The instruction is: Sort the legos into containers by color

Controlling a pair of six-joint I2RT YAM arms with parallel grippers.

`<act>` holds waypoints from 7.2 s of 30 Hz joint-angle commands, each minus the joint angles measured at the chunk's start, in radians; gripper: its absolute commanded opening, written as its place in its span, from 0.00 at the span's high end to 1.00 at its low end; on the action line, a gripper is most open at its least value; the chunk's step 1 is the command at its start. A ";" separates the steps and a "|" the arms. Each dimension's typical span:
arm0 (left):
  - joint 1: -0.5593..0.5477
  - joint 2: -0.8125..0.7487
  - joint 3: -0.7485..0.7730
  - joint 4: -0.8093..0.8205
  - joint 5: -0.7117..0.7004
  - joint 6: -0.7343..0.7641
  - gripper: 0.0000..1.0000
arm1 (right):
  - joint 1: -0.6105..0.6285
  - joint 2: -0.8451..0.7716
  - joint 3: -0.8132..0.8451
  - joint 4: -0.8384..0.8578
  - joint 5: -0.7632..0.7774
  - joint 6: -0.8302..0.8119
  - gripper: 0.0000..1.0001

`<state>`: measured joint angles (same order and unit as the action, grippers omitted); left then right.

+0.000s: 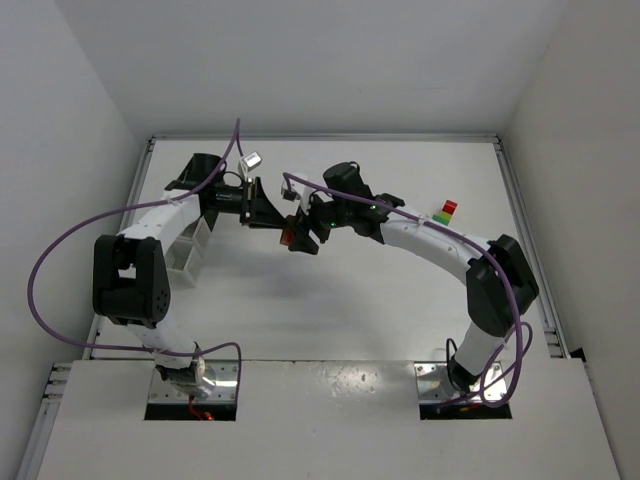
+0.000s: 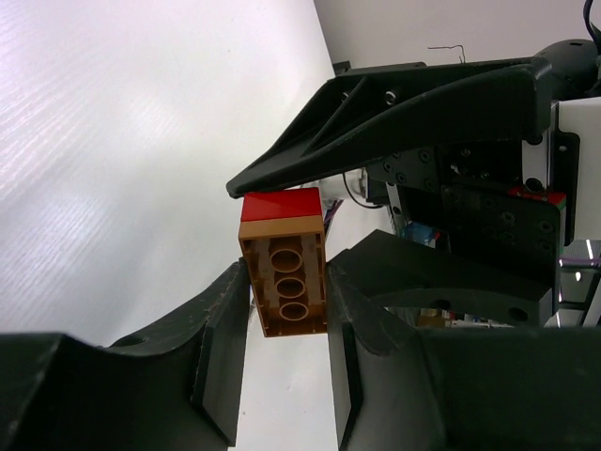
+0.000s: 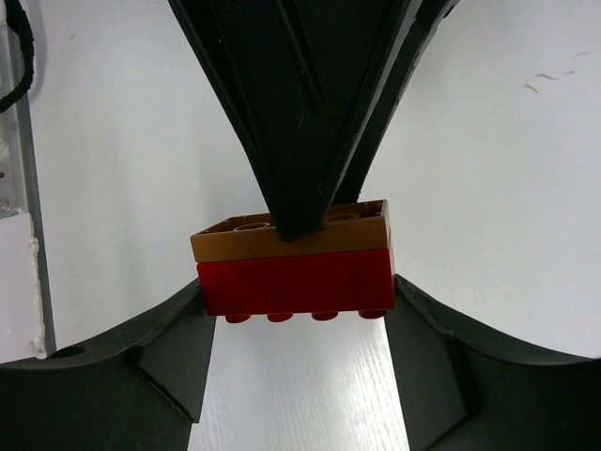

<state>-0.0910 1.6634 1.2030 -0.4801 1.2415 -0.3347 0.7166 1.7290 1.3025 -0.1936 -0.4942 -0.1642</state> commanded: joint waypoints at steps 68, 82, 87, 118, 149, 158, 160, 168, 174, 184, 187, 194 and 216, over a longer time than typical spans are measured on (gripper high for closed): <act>-0.013 -0.013 0.059 -0.134 -0.062 0.106 1.00 | 0.006 -0.215 -0.263 0.316 -0.144 -0.276 0.07; -0.059 -0.004 0.059 -0.134 -0.062 0.106 1.00 | 0.006 -0.158 -0.215 0.309 -0.030 -0.276 0.04; -0.059 0.005 0.059 -0.134 -0.062 0.106 1.00 | 0.006 -0.158 -0.206 0.290 -0.030 -0.276 0.09; 0.068 0.006 0.153 -0.192 -0.152 0.155 1.00 | 0.015 -0.141 -0.192 0.128 0.028 -0.307 1.00; -0.099 -0.007 0.133 -0.233 -0.152 0.203 0.33 | 0.015 -0.103 -0.085 0.122 -0.003 -0.209 1.00; -0.108 0.002 0.142 -0.224 -0.143 0.203 0.43 | 0.024 -0.094 -0.075 0.140 -0.003 -0.209 1.00; -0.108 0.012 0.142 -0.224 -0.143 0.203 0.46 | 0.024 -0.094 -0.075 0.140 -0.003 -0.209 1.00; -0.118 0.022 0.142 -0.224 -0.143 0.203 0.45 | 0.024 -0.094 -0.075 0.151 0.006 -0.209 1.00; -0.118 0.032 0.142 -0.224 -0.143 0.203 0.41 | 0.024 -0.094 -0.075 0.151 0.006 -0.209 1.00; -0.118 0.032 0.142 -0.224 -0.143 0.212 0.77 | 0.024 -0.094 -0.085 0.151 0.016 -0.209 1.00; -0.118 0.021 0.142 -0.224 -0.134 0.221 0.87 | 0.024 -0.094 -0.095 0.142 0.026 -0.209 1.00; 0.028 0.021 0.182 -0.224 -0.143 0.221 0.99 | 0.024 -0.123 -0.178 0.132 0.055 -0.239 1.00; 0.422 -0.203 0.171 -0.529 -0.419 0.568 1.00 | 0.006 -0.083 -0.149 0.075 0.077 -0.219 1.00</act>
<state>0.2771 1.4883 1.3880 -0.9592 0.9005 0.1566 0.7231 1.6310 1.0870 -0.1261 -0.4187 -0.4068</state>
